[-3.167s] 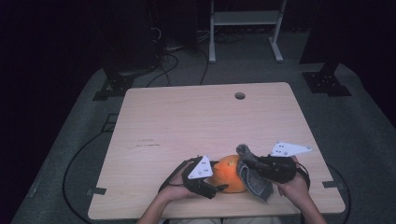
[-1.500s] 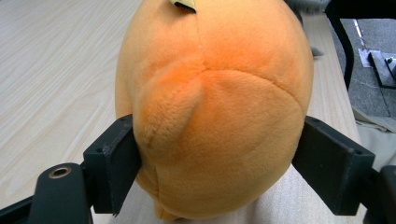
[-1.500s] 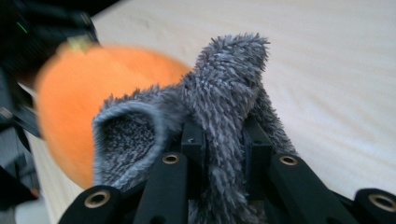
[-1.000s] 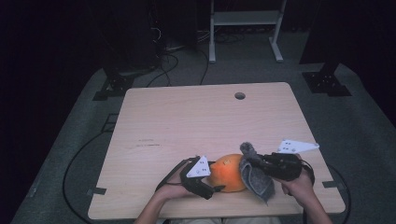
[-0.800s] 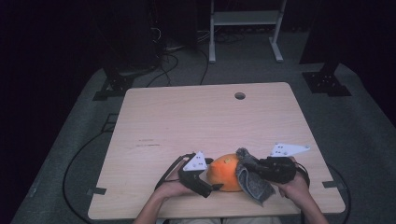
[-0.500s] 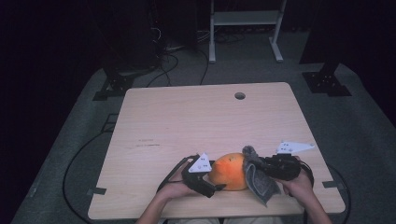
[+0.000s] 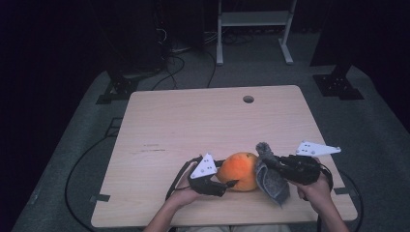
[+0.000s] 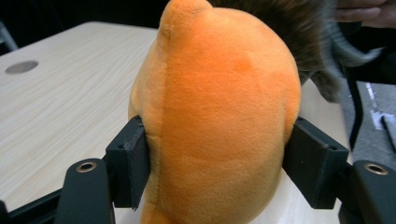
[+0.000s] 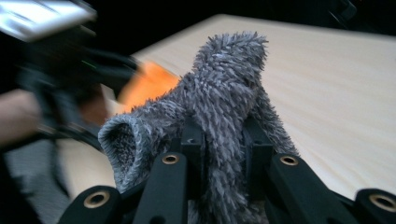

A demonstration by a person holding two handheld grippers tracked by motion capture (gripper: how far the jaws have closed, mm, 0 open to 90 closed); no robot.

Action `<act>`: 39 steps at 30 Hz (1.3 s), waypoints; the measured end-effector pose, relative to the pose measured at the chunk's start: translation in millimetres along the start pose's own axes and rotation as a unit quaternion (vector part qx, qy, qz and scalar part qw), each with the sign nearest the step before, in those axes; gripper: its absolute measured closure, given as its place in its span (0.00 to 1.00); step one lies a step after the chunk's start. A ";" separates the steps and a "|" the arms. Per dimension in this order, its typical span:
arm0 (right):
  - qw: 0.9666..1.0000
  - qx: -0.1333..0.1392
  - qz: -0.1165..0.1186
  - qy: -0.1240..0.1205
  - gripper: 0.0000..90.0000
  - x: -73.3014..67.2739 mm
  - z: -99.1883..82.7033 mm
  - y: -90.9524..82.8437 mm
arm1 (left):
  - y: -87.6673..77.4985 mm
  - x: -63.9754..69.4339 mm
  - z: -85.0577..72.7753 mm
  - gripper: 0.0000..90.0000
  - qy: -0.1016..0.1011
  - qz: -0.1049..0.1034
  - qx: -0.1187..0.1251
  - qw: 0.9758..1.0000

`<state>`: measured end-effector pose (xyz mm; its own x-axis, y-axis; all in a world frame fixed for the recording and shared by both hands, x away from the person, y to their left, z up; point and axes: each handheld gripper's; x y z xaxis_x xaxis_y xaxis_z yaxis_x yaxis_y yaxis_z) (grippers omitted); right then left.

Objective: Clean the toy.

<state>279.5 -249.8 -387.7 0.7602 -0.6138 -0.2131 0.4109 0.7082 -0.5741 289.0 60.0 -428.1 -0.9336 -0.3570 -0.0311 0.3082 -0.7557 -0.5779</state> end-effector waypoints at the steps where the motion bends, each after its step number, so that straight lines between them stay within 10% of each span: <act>1: 1.000 0.011 0.014 -0.011 0.82 -8.9 5.8 -1.3 | -1.3 1.6 1.6 0.34 0.005 0.001 -0.001 1.000; 6: 0.999 0.008 0.012 -0.038 0.82 -28.9 15.8 7.1 | -7.8 8.1 7.1 0.34 0.029 0.013 -0.005 0.999; 10: 0.999 -0.039 0.005 -0.011 0.82 -12.1 -0.7 26.0 | 0.1 4.1 -1.3 0.28 0.027 0.006 -0.031 0.999; 13: 0.998 -0.039 0.038 0.026 0.82 2.2 -14.3 35.6 | -1.2 -4.4 -5.0 0.15 -0.004 -0.019 -0.007 1.000; 15: 0.999 -0.037 0.018 0.025 0.82 4.3 -13.6 31.7 | -5.0 -11.8 -7.1 0.10 -0.039 -0.022 0.001 0.999; 20: 0.999 -0.036 0.021 0.025 0.82 6.4 -16.9 31.0 | 4.3 -16.2 -14.5 0.08 -0.052 -0.042 -0.028 0.997; 30: 0.996 -0.065 -0.032 0.044 0.82 26.7 -27.9 30.1 | 2.9 -13.2 -14.7 0.37 -0.049 -0.039 0.003 0.998; 39: 1.000 0.014 -0.010 -0.015 0.82 -10.8 2.1 5.1 | -8.5 -0.5 5.1 0.39 -0.025 -0.033 0.036 0.999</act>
<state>274.4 -238.8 -386.7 0.7661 -0.6175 -0.1785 0.4392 0.7056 -0.5560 287.7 63.8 -419.0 -0.9428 -0.3302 0.0463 0.2601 -0.8151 -0.5176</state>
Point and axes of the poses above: each handheld gripper's, and its own axes: y roughly forward along the jaws, z roughly out of its top, x roughly to its right, and after that the axes turned 13 degrees about -x, right-handed
